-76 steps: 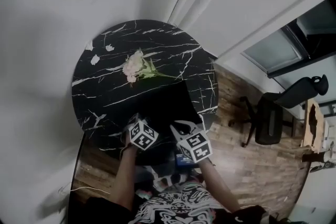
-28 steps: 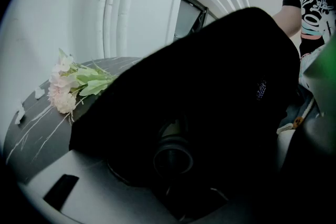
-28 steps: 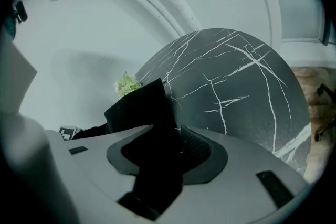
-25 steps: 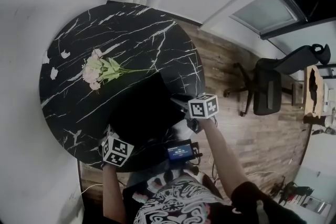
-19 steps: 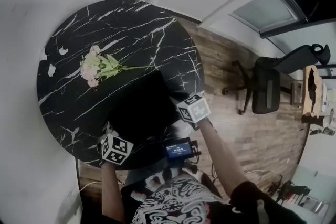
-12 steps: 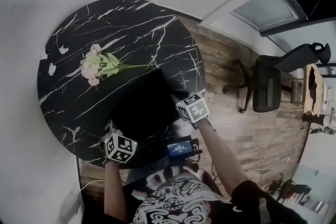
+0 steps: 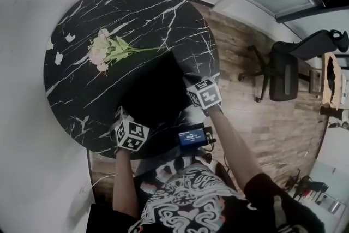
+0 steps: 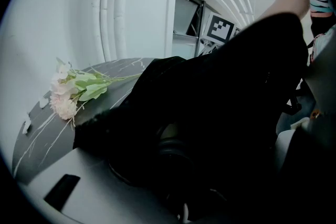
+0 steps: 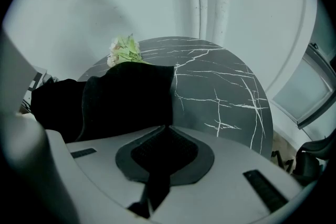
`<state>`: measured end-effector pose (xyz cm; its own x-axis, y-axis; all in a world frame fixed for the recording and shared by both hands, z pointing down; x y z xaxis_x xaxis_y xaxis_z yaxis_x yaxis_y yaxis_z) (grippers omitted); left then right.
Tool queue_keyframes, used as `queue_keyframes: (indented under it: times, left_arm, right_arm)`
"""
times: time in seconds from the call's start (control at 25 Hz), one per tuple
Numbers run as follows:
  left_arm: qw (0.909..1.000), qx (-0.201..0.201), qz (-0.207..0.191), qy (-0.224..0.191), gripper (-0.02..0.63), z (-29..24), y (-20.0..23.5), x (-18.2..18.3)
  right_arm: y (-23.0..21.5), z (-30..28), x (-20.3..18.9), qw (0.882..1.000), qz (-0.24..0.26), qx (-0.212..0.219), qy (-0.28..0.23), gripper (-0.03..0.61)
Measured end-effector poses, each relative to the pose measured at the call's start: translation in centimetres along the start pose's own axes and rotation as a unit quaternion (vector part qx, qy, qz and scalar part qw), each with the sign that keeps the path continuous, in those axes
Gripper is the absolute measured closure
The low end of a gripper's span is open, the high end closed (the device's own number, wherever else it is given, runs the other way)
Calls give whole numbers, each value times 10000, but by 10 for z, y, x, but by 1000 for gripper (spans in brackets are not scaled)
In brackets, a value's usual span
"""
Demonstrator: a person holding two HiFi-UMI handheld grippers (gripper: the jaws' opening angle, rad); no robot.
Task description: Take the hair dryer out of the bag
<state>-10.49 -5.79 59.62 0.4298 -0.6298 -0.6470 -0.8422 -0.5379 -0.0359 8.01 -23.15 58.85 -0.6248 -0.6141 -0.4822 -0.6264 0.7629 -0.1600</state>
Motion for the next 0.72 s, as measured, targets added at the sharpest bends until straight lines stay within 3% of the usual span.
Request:
queue_keyframes:
  times: [0.16,0.72]
  left_arm:
    - [10000,-41,69,-20,413,5,-3,-1]
    - [9997,-73,166,-162,417,37,-14,-16]
  right_arm:
    - [1,2,-4,9994,-258,-110,-191,552]
    - [-3,25,0,9972,-309,-457,-497,552]
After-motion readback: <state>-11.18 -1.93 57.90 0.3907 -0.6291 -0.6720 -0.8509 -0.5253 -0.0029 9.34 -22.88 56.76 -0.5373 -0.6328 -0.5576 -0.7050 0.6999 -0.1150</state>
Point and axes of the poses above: the fingertips, and each gripper's own axes: z backward along the fingers, y to its left, x out of its top, the point moved 8 cm from there along z, backward along the fingers, and after that the axes turned 6 degrees about -z, right-handed, at the moved point
